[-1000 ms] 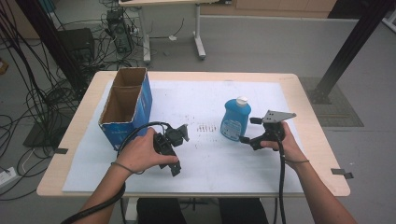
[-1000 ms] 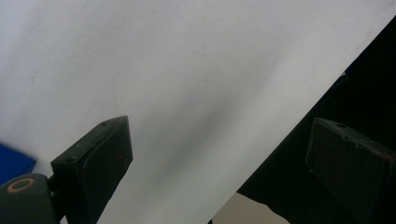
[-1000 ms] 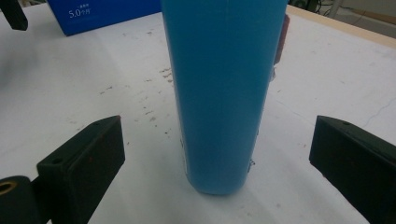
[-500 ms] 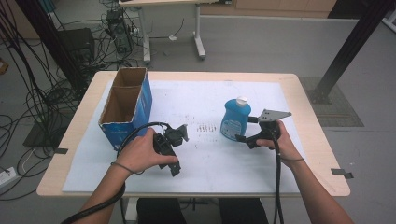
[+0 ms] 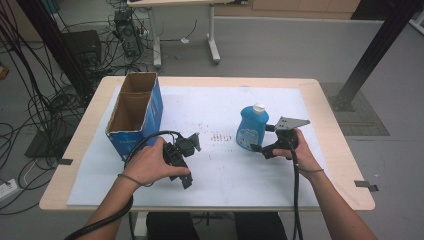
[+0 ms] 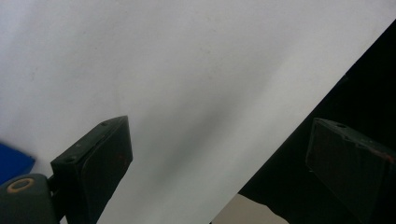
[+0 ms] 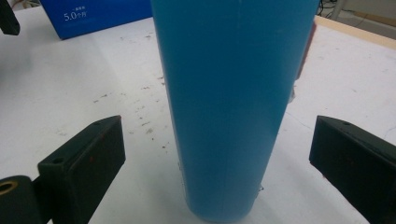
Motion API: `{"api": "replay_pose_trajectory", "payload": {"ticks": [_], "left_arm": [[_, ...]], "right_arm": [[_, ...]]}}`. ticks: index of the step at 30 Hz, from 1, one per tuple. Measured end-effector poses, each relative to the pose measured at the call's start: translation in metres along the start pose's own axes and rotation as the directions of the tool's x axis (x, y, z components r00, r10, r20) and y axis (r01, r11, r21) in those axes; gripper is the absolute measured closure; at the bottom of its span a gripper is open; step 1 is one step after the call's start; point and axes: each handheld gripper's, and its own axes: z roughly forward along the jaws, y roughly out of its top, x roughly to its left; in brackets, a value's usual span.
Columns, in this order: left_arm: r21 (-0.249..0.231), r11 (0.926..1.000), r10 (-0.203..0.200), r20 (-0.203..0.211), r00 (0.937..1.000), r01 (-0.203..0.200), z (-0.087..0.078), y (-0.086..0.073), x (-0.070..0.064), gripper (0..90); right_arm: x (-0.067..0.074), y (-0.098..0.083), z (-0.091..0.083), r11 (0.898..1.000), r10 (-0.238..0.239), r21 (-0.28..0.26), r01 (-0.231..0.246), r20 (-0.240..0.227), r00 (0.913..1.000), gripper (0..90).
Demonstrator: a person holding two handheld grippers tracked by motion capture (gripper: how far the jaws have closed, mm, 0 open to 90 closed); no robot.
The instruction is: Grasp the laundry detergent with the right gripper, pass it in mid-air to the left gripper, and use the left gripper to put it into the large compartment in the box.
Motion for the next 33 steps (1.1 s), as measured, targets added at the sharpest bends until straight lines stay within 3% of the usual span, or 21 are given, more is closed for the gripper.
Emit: {"api": "replay_pose_trajectory", "payload": {"ticks": [33], "left_arm": [[0.009,0.9999,0.006,-0.002,1.0000,-0.006,0.0006,0.0046,-0.0008,7.6]], "right_arm": [[0.0003,-0.0047,0.0014,1.000,-0.007,-0.024,0.006,-0.013,0.9999,2.6]]}}
